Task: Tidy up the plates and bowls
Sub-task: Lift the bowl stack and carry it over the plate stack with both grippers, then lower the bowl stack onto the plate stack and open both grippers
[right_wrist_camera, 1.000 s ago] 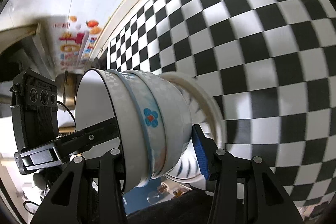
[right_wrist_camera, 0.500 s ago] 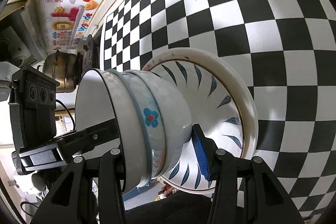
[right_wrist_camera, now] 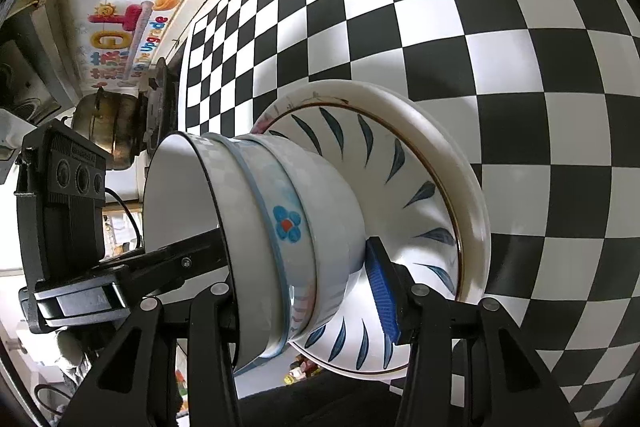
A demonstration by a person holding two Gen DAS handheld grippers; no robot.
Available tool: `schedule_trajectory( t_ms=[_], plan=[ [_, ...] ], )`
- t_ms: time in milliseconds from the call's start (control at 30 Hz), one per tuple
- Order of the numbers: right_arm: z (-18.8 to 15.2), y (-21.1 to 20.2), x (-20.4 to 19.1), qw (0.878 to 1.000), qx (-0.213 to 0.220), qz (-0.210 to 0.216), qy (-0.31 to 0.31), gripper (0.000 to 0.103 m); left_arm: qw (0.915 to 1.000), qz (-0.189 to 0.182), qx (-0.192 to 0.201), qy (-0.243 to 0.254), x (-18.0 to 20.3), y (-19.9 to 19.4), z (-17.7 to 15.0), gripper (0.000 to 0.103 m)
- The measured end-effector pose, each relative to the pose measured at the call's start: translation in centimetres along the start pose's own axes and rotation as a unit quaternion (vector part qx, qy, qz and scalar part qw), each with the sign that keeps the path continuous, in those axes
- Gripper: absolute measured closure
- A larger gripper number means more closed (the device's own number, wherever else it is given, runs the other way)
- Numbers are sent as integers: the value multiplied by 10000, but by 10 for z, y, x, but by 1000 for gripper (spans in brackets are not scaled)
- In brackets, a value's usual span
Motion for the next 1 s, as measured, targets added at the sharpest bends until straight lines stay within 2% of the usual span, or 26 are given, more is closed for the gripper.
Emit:
schedule_trajectory(
  t_ms=[367, 567, 767, 1000],
  plan=[
    [1, -2, 2, 10000, 24, -55, 49, 55, 10000, -11, 19, 18, 2, -3, -2, 44],
    [0, -15, 1, 9998, 124, -123, -8, 54, 9993, 258, 233, 149, 6, -19, -6, 44],
    [-11, -48, -10, 9963, 541, -623, -256, 54, 9938, 721, 678, 505, 15, -54, -20, 43],
    [-47, -98, -38, 9818, 1233, -1281, -667, 52, 9807, 1215, 1208, 940, 28, -92, -47, 41]
  ],
)
Point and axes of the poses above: each gripper's, at about its wrist camera, not at the fingertips, and y roughly the way its jaws point, x to its right, z to its top, the point moved 4 cm from there along y, roughly the way its jaws point, and after that the axes turned 12 degrees about -z, right-handed, at the moved point
